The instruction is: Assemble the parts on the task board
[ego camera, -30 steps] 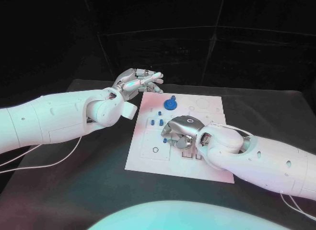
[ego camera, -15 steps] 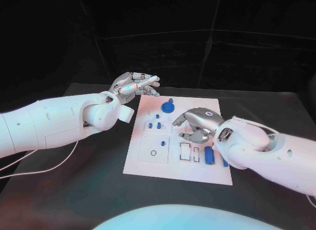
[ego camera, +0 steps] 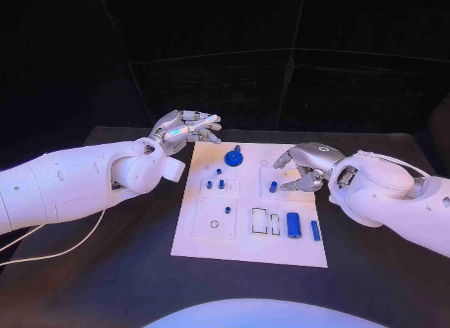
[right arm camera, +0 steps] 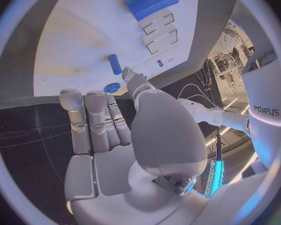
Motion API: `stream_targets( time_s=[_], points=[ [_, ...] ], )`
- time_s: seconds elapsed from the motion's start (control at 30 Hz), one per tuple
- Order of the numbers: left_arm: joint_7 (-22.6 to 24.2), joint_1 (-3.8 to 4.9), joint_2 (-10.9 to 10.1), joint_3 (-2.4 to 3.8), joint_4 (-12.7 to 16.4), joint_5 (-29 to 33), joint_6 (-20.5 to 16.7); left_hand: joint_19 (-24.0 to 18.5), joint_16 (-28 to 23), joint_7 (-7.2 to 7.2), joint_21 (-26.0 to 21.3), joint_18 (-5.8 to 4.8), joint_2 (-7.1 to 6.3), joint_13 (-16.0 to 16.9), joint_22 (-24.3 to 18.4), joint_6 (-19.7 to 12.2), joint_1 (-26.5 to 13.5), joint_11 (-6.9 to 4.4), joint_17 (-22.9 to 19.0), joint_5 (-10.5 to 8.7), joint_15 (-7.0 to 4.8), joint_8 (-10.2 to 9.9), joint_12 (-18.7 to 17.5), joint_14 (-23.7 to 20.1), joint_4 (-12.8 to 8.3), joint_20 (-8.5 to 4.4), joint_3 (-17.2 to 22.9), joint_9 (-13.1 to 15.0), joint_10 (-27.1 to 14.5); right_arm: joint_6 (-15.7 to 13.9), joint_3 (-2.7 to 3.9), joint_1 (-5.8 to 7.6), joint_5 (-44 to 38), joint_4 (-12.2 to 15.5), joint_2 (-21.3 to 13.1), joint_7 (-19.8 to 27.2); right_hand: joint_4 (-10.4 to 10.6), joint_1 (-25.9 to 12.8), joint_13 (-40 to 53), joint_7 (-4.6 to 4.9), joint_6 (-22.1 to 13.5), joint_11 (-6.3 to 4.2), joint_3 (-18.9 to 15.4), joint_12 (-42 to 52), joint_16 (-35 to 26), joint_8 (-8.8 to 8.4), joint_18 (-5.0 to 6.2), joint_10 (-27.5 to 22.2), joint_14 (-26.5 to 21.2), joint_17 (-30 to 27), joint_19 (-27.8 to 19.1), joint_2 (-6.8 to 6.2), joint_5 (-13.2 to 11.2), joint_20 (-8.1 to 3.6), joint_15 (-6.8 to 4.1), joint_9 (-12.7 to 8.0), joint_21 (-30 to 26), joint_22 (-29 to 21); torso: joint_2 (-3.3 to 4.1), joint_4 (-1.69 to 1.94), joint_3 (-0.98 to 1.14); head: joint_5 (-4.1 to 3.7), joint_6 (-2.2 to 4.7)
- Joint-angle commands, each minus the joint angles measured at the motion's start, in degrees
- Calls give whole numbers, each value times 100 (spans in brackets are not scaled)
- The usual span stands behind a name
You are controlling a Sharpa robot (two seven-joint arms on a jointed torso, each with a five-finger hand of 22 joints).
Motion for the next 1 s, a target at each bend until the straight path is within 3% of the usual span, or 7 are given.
stream_targets(
  time_s=[0.03,0.37,0.53,0.77,1.0],
  points=[
    [6,8,8,3,-2,14,92,45,-20,-2,-35,75,-8,-6,-5,-33,48,-13,-4,4,-3,22,37,32,0,-1,-20,-4,-43,438,1,20,-60,-62,62,-226,58,99,5,-13,-57,-6,-253,82,-84,7,115,-94,-1,-93,-6,112,-28,-7,-9,9,-92,-96,6,17,-2,-6,5],
    [-6,8,16,2,-14,14,98,47,-21,-2,-37,75,-6,-5,-9,-34,54,-13,-5,5,-3,24,40,33,-2,-1,-22,-3,-44,932,-5,20,-59,-254,293,-234,90,304,17,-66,33,-66,-530,361,-102,49,103,69,105,-93,133,338,34,-54,-61,26,-117,-97,2,8,-2,8,-12],
    [-20,8,23,2,-23,14,103,47,-21,-2,-37,75,-6,-5,-9,-34,54,-13,-5,5,-3,24,40,33,-2,-1,-22,-3,-44,912,-9,8,23,-343,437,-167,69,422,11,-102,212,-121,-534,561,1,97,31,457,207,80,419,552,39,-99,-110,36,117,226,1,4,5,23,-20],
    [-25,8,27,2,-26,14,105,47,-21,-2,-37,75,-6,-5,-9,-34,54,-13,-5,5,-3,24,40,33,-2,-1,-22,-3,-44,877,-12,-29,60,-422,554,-78,49,525,-27,-146,405,-186,-400,556,393,117,-82,899,373,617,788,709,13,-151,-165,29,523,768,2,5,1,22,-22],
    [-27,8,28,1,-27,14,106,47,-21,-2,-37,75,-6,-5,-9,-34,54,-13,-5,5,-3,24,40,33,-2,-1,-22,-3,-44,850,-14,-46,71,-454,592,-42,40,591,-30,-158,583,-218,-185,437,626,138,-148,1147,433,919,978,785,-48,-176,-190,28,769,1098,2,7,-1,21,-21]
  ],
)
